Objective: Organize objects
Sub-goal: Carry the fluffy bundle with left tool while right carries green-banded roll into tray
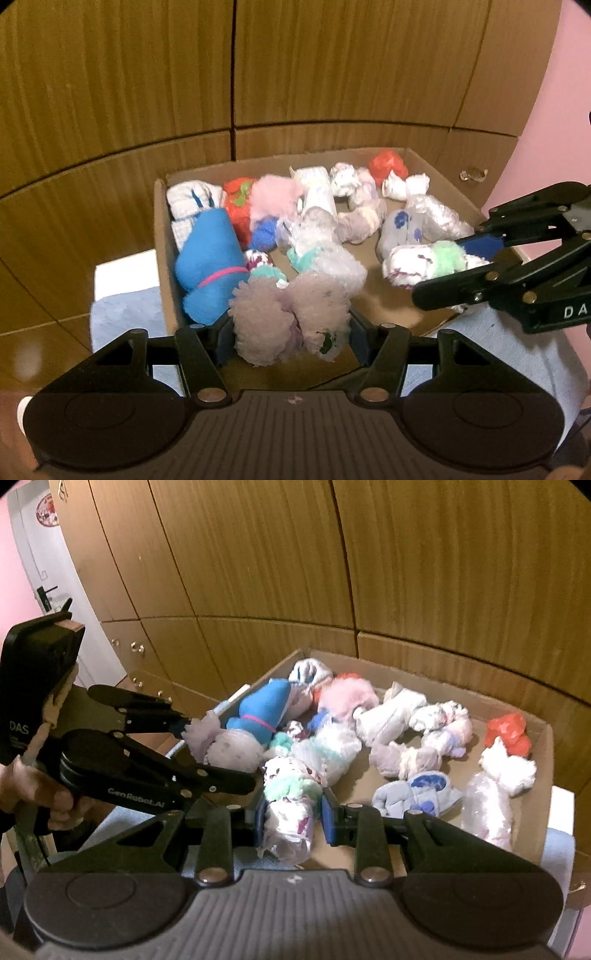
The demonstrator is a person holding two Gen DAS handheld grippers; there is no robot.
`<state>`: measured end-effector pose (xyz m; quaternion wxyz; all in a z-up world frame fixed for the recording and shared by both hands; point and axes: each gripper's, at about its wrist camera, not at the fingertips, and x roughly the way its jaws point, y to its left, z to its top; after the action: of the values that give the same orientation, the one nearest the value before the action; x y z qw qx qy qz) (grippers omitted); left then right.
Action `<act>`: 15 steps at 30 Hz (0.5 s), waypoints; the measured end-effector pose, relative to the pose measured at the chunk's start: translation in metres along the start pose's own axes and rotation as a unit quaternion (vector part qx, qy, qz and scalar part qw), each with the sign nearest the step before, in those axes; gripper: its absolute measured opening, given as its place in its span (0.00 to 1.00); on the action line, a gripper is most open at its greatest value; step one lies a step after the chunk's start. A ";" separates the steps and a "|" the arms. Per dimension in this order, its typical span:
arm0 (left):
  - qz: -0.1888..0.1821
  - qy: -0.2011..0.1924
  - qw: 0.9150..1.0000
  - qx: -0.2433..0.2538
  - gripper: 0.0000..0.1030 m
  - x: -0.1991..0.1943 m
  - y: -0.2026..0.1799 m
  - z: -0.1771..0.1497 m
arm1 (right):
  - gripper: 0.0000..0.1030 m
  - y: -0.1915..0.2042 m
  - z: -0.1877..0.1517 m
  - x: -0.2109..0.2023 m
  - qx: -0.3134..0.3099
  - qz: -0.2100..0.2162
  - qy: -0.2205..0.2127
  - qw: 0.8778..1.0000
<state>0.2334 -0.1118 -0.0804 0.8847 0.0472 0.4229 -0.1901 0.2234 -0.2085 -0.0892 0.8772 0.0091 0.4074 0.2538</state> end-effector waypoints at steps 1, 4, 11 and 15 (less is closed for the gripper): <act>-0.001 0.001 1.000 0.003 0.64 0.002 -0.001 -0.001 | 0.26 0.000 0.000 0.002 -0.002 0.001 0.003 1.000; -0.006 0.007 1.000 0.015 0.64 0.010 -0.007 -0.002 | 0.26 0.000 0.000 0.006 -0.010 -0.003 0.014 1.000; -0.012 0.022 0.999 0.036 0.64 0.032 -0.020 0.000 | 0.26 -0.011 0.001 0.021 -0.012 -0.023 0.032 0.999; -0.011 0.017 0.999 0.043 0.64 0.044 -0.029 0.004 | 0.26 -0.025 0.000 0.026 -0.007 -0.039 0.038 0.998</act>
<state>0.2502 -0.1528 -0.1089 0.8723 0.0841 0.4300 -0.2172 0.2479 -0.2184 -0.1129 0.8703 -0.0224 0.4390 0.2220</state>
